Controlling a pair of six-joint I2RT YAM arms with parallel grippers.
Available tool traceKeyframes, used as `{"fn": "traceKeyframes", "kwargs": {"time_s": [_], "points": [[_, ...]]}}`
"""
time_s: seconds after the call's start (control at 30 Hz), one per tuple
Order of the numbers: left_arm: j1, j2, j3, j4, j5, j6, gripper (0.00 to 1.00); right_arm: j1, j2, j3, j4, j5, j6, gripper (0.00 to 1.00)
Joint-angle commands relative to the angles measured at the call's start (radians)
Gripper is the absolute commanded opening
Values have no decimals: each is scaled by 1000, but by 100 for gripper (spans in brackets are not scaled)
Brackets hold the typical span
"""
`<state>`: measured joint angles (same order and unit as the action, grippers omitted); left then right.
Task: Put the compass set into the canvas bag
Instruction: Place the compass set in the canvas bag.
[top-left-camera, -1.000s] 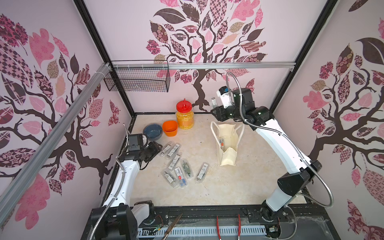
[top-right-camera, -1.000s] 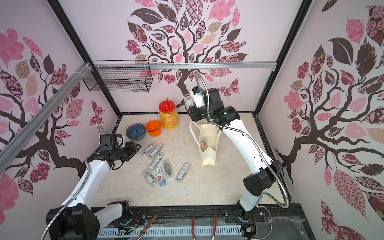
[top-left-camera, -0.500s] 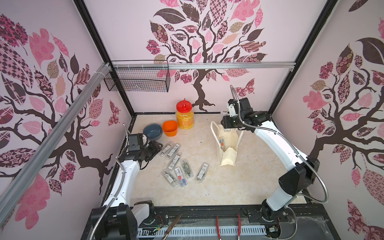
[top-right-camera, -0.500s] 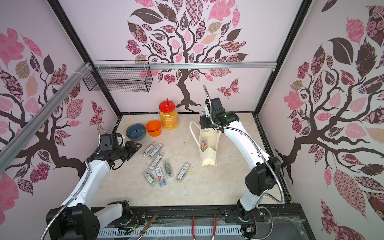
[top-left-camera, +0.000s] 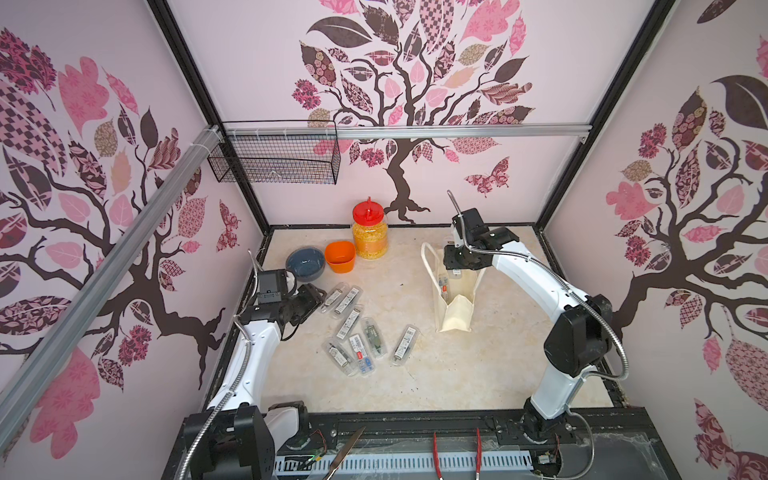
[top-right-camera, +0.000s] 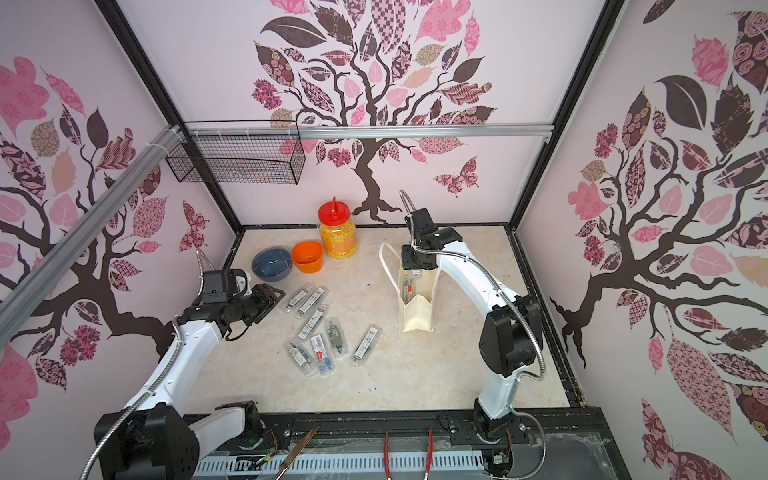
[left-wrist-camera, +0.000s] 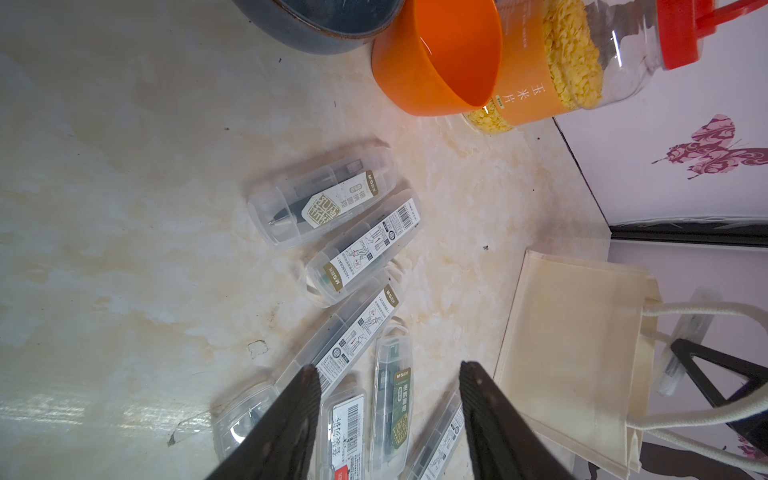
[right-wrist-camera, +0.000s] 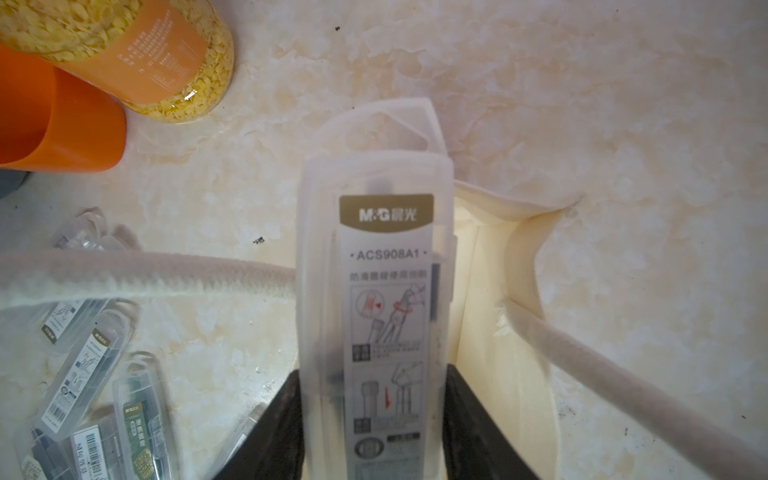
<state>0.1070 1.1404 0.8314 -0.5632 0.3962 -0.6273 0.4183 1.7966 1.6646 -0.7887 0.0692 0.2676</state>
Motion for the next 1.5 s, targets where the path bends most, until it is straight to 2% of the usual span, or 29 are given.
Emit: {"fn": "traceKeyframes", "kwargs": {"time_s": [0.0,0.7,1.03,1.2,1.33,1.47], "points": [[2,-2,-29,23,4,3,58,2,36,-9,-7,43,10,44],[2,-9,-44,26,1,-7,58,2,153,-44,-26,43,36,48],[2,-13,-48,23,0,-9,58,2,137,-30,-33,55,18,59],[2,-18,-41,17,-5,-2,58,2,90,30,-54,82,3,63],[2,-14,-35,13,-2,-2,58,2,11,84,-26,52,-65,63],[2,-8,-26,6,-6,8,58,11,-127,42,111,-59,-257,63]]}}
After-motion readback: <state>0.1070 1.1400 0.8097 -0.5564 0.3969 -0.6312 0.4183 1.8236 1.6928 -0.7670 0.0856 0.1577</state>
